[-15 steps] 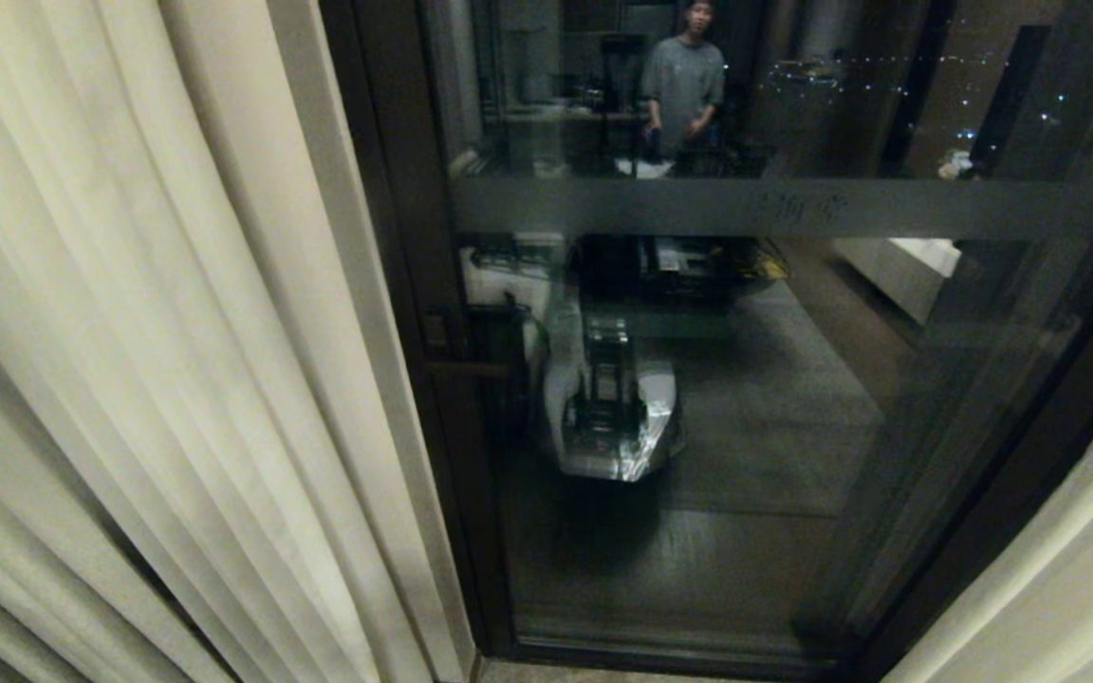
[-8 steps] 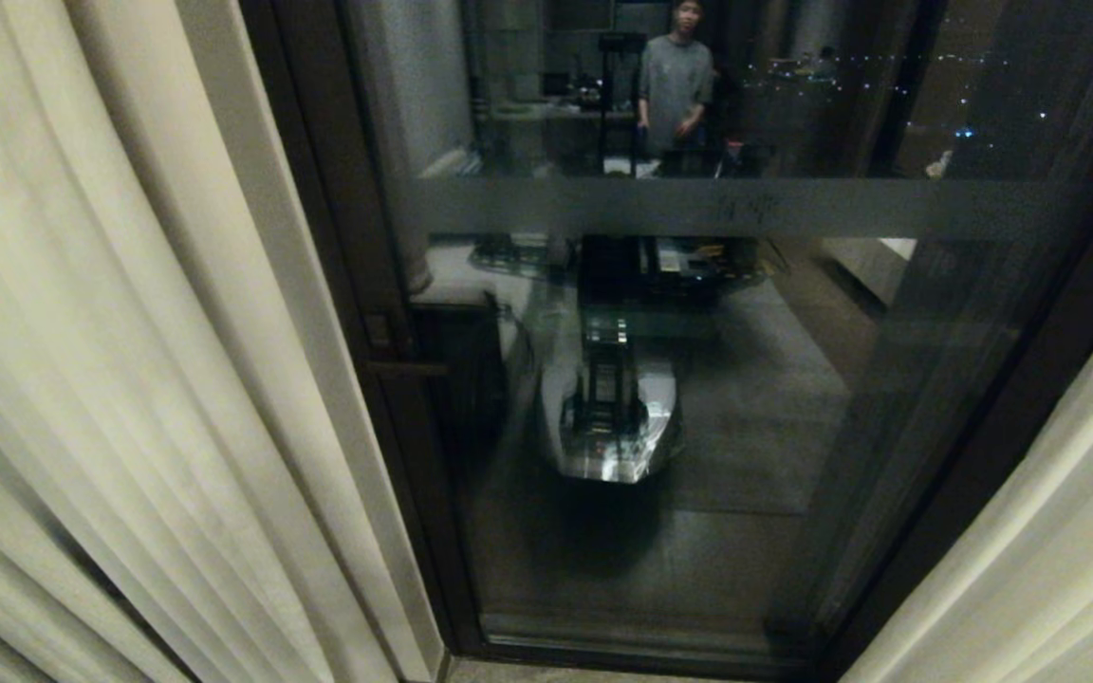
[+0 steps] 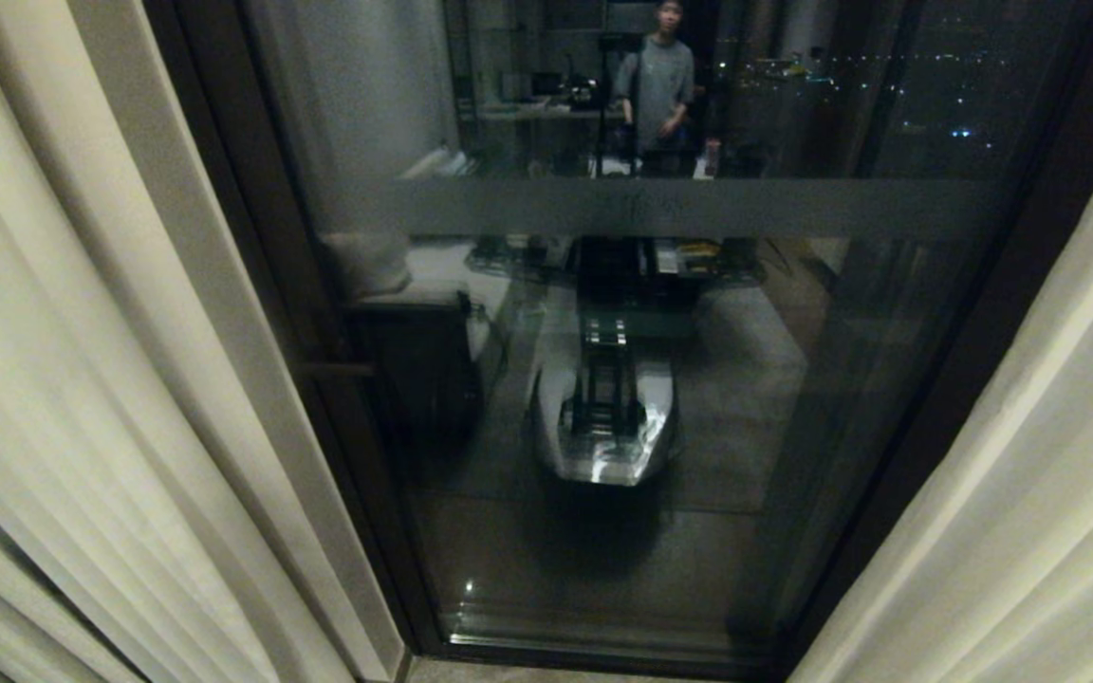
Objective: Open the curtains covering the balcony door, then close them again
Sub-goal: Pull the inner curtains open on both sides
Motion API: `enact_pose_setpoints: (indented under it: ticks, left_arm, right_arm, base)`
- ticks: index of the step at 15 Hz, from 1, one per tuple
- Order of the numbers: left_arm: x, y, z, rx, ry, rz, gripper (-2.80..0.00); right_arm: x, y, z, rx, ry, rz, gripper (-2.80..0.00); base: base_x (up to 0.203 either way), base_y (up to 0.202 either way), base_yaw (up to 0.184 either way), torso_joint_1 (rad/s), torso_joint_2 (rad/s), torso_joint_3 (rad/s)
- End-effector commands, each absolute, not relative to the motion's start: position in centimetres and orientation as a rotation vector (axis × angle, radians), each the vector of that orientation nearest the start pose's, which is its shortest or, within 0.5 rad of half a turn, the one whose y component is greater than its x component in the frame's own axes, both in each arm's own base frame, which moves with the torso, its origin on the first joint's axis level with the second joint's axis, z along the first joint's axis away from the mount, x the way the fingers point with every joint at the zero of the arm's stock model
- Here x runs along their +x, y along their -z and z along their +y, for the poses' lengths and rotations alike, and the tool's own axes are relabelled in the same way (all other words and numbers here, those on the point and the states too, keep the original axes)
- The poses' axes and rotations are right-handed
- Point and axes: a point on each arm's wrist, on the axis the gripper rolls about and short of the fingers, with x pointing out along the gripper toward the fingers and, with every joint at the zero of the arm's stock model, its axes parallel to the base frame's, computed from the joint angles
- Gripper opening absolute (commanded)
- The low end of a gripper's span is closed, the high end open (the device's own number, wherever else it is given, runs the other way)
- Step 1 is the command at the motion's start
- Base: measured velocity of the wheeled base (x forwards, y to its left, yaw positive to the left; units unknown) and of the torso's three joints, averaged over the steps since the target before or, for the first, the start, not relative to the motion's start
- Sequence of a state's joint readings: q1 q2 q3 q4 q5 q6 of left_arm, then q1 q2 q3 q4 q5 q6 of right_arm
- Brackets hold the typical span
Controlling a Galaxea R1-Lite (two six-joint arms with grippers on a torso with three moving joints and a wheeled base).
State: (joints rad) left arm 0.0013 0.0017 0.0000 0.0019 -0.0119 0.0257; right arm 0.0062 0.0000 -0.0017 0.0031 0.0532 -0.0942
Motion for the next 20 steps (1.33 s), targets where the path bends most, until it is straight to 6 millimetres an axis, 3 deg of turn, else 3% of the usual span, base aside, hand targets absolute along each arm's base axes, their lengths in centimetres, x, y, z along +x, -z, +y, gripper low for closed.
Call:
enact_pose_setpoints:
  ticks: [1,16,20]
  left_arm:
    - [-2.28,-7.55,-0.03,0.026,0.011,0.0,-2.8]
    - [-2.28,-7.53,-0.03,0.026,0.01,0.001,-2.8]
    - [-2.28,-7.53,-0.03,0.026,0.011,0.001,-2.8]
  right_arm:
    - [-2.28,-7.56,0.11,-0.095,-0.06,0.0,-2.8]
    - [-2.28,-7.56,0.11,-0.095,-0.06,0.0,-2.8]
    - [-2.28,-7.56,0.11,-0.095,-0.06,0.0,-2.8]
  base:
    - [0.0,-0.189,0.002,0.001,0.0,0.002]
    - [0.0,-0.188,0.002,0.001,0.0,0.003]
    - [0.0,-0.049,0.001,0.001,0.0,0.002]
